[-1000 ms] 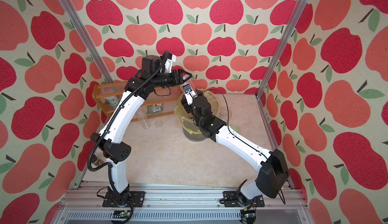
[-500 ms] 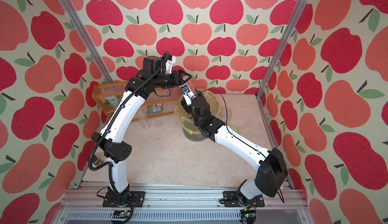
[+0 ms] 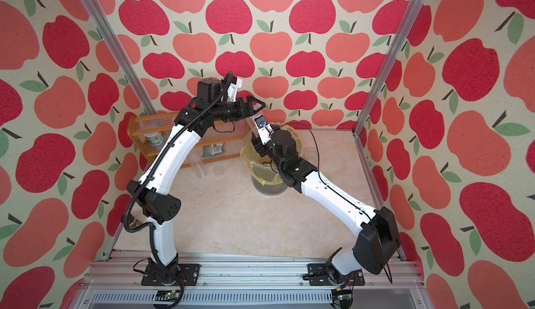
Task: Empty moldy mung beans from jars
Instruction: Unscrew the lid from the jar.
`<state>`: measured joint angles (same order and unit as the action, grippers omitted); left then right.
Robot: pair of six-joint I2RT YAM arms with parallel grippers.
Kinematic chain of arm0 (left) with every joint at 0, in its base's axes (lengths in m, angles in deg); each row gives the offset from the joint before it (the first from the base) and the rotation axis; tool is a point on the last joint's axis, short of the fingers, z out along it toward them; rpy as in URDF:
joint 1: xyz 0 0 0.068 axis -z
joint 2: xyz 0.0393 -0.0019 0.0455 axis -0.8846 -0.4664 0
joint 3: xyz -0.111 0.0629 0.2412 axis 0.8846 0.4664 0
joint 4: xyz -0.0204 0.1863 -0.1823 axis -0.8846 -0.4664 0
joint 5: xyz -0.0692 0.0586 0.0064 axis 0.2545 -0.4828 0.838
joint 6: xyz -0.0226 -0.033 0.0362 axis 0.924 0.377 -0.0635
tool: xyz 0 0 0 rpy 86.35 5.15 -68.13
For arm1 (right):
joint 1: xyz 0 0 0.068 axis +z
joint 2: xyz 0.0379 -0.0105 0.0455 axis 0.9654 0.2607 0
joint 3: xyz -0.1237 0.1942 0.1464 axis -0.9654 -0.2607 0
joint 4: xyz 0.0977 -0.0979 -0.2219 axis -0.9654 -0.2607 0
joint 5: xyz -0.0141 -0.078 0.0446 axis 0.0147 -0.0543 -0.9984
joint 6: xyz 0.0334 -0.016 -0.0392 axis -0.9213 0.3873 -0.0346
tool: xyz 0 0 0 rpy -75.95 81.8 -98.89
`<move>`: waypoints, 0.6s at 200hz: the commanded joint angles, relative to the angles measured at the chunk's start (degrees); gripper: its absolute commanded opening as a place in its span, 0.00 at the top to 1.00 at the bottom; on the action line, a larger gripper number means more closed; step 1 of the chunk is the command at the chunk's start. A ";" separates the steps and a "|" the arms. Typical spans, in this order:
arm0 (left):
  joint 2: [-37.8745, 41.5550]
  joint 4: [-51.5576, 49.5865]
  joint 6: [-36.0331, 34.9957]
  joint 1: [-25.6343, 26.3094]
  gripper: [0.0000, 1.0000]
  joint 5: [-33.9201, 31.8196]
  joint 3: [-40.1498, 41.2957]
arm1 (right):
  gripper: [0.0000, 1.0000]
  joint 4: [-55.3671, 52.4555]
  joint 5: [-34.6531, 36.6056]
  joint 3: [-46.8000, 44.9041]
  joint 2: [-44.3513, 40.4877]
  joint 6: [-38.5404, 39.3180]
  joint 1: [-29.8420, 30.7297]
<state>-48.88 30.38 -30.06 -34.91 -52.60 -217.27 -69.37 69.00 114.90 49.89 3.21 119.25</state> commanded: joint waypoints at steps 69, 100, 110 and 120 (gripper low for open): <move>14.58 21.64 -1.06 -1.68 0.02 4.16 17.95 | 0.64 -0.33 -16.57 -4.67 -6.16 -17.19 -10.26; 19.97 32.70 -1.07 -1.93 0.02 6.75 28.85 | 0.63 9.23 -33.16 -9.36 -7.84 -27.19 -15.88; 21.24 37.70 -0.13 -2.14 0.02 7.81 32.77 | 0.63 11.85 -36.69 -10.18 -8.11 -28.78 -16.61; 21.86 42.15 0.78 -2.28 0.02 9.09 35.56 | 0.63 13.67 -39.73 -10.47 -8.08 -29.10 -16.76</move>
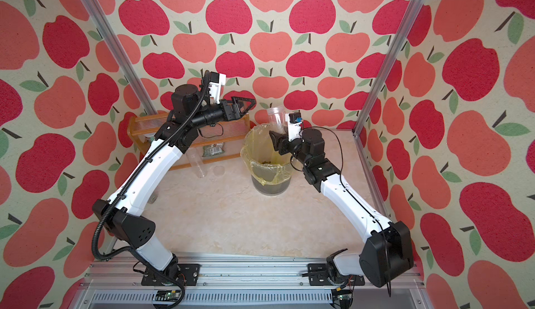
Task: Empty moldy mung beans from jars
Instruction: Unscrew the lid from the jar.
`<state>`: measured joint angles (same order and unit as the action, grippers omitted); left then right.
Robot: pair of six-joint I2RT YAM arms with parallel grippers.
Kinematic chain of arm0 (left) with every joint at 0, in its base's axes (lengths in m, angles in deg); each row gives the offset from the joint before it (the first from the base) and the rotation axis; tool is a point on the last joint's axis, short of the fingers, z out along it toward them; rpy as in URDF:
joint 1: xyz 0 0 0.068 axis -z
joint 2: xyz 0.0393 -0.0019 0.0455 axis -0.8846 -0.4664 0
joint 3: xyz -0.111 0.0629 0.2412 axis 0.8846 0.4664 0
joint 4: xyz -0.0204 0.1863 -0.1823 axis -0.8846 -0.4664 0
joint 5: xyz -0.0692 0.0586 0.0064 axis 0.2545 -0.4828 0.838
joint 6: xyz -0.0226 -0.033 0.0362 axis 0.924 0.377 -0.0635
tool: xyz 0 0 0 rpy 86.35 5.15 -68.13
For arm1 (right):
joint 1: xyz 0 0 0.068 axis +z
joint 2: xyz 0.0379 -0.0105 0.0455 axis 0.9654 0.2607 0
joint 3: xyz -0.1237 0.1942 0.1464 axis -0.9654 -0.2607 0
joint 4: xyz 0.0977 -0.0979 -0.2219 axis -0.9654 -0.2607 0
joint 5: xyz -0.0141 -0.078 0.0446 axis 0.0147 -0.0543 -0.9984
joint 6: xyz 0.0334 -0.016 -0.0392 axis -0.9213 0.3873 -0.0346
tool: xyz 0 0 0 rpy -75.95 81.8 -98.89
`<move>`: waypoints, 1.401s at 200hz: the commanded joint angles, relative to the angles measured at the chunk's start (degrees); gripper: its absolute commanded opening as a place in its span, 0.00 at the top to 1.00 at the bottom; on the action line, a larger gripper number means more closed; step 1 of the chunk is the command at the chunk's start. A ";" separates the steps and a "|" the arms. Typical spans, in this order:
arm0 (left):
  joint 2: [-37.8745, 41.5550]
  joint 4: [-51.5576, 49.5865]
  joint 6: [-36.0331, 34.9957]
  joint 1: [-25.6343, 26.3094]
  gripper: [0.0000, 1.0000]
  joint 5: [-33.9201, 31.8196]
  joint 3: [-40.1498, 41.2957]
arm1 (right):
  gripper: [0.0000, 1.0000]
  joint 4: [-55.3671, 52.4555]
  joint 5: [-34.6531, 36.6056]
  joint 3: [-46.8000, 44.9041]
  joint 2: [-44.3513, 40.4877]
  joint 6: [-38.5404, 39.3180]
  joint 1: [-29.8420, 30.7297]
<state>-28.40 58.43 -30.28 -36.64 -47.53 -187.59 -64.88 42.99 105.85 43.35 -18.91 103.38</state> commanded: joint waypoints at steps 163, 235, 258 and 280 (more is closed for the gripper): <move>-4.65 21.73 2.69 1.34 0.21 14.95 3.42 | 0.63 26.43 -28.03 -0.82 4.79 -16.04 -1.29; -7.40 17.21 2.02 2.17 0.28 16.67 -0.99 | 0.63 25.36 -27.20 -0.61 4.59 -15.07 -1.25; -7.81 16.46 1.61 2.36 0.29 16.77 -1.64 | 0.63 24.80 -26.81 -0.46 4.47 -14.71 -1.27; -7.98 14.76 0.40 2.74 0.30 16.41 -2.17 | 0.63 24.72 -26.63 -0.42 4.64 -14.82 -1.27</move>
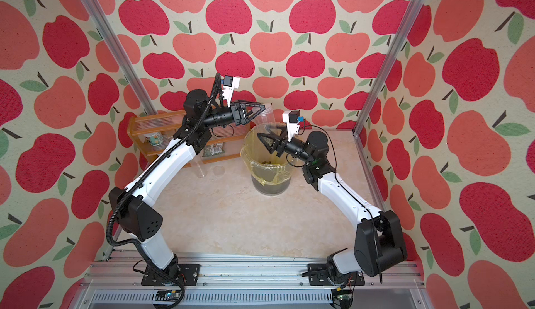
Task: Empty moldy mung beans from jars
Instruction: Unscrew the lid from the jar.
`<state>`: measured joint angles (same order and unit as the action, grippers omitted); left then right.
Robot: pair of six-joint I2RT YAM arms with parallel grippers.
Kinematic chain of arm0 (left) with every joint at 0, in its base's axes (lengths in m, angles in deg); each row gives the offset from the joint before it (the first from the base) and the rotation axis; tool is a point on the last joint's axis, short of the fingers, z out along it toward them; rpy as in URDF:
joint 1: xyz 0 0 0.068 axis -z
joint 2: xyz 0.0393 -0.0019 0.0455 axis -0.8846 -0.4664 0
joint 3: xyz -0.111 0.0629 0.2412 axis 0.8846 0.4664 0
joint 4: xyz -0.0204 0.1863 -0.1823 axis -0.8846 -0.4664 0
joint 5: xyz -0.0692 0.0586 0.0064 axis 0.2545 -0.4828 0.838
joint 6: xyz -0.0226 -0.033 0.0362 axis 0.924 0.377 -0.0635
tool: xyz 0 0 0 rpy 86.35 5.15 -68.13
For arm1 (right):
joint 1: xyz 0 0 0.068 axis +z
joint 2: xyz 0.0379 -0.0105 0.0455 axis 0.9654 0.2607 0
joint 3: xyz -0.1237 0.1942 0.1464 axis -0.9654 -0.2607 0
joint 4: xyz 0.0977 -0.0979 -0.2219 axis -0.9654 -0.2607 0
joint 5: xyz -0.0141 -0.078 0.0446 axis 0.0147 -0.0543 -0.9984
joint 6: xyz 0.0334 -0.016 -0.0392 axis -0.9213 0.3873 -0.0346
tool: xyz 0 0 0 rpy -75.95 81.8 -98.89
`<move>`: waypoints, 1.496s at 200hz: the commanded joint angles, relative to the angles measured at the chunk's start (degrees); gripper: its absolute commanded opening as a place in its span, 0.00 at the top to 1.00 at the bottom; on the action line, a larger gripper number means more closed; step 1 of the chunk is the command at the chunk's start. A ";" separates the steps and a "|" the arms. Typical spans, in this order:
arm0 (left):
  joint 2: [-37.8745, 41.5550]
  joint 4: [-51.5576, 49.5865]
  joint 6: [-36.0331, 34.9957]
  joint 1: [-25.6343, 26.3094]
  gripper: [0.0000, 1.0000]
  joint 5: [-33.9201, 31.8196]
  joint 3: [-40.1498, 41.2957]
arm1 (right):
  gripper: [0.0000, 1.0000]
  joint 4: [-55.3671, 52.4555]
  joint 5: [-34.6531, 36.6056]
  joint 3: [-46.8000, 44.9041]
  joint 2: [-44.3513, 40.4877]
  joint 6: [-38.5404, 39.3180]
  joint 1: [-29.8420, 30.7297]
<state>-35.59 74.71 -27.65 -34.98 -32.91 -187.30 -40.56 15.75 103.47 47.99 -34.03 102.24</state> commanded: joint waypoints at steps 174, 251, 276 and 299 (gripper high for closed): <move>-0.35 -5.59 -1.66 0.47 0.38 -6.08 -2.90 | 0.66 -13.13 11.21 4.40 -1.88 10.20 1.51; -4.09 -28.61 -4.38 2.48 0.39 -24.37 -15.18 | 0.70 -21.50 44.73 6.12 -5.47 31.84 12.08; -7.67 -36.56 -5.33 3.65 0.38 -29.75 -21.41 | 0.70 -23.24 49.35 8.65 -4.24 33.76 13.05; -11.58 -42.69 -6.06 3.85 0.38 -34.38 -28.15 | 0.71 -24.04 55.08 10.75 -2.62 35.71 14.33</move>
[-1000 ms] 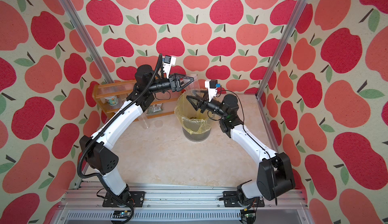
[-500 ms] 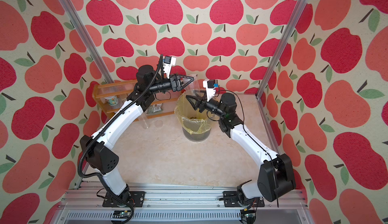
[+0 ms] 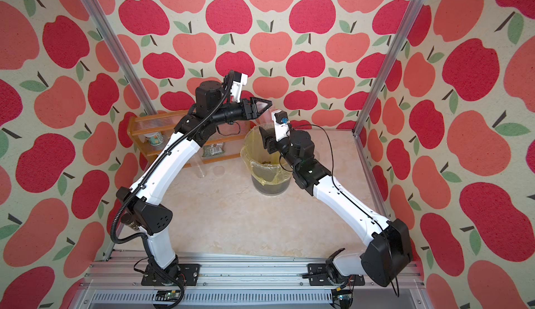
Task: Empty moldy mung beans from jars
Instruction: Unscrew the lid from the jar.
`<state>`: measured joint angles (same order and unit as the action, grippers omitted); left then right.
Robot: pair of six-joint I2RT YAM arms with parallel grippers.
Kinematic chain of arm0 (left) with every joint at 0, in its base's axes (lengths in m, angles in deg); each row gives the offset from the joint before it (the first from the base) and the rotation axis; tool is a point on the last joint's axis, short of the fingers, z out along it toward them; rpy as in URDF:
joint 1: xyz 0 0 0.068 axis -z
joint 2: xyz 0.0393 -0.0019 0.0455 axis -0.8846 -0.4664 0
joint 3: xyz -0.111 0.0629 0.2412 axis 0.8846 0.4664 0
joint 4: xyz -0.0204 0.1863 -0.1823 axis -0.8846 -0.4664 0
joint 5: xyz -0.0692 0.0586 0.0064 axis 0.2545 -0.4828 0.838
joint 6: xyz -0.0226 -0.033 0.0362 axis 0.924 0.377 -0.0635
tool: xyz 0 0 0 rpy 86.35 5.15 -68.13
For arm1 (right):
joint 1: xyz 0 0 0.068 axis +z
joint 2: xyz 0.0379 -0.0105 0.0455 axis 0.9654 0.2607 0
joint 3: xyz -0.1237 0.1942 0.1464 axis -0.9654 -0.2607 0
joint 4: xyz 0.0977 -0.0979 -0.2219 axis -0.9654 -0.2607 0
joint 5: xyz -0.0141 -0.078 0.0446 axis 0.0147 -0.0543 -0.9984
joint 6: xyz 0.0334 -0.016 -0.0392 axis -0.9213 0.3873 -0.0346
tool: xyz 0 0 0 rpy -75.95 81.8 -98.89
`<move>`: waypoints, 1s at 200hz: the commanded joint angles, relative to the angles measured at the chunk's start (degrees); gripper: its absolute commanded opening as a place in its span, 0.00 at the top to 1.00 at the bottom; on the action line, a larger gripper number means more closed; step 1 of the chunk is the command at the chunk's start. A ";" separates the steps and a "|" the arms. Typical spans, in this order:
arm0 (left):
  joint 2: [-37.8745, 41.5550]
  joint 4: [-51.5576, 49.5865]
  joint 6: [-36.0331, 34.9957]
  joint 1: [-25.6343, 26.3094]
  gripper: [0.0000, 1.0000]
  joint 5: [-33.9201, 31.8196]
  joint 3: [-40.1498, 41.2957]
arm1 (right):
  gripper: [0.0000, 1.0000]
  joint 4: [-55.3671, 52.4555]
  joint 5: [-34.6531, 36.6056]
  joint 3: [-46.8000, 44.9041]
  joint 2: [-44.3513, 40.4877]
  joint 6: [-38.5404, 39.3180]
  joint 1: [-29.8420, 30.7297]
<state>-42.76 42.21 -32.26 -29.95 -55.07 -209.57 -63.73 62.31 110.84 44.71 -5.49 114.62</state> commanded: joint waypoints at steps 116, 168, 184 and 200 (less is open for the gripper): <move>-16.41 -20.83 4.96 -2.64 0.37 -14.24 -24.13 | 0.71 2.91 22.21 5.81 4.87 11.97 3.45; -16.76 -21.86 5.39 -3.20 0.35 -14.24 -24.13 | 0.71 6.31 20.40 3.86 4.88 14.03 3.34; -16.83 -21.87 5.68 -3.78 0.35 -13.44 -24.13 | 0.71 6.38 22.91 4.27 5.19 15.90 3.83; -16.85 -21.70 6.61 -4.62 0.35 -12.37 -24.13 | 0.71 8.38 23.82 3.36 5.20 16.87 3.87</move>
<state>-57.40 23.15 -26.17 -29.99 -61.43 -233.16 -64.51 82.15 113.72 51.46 8.13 117.72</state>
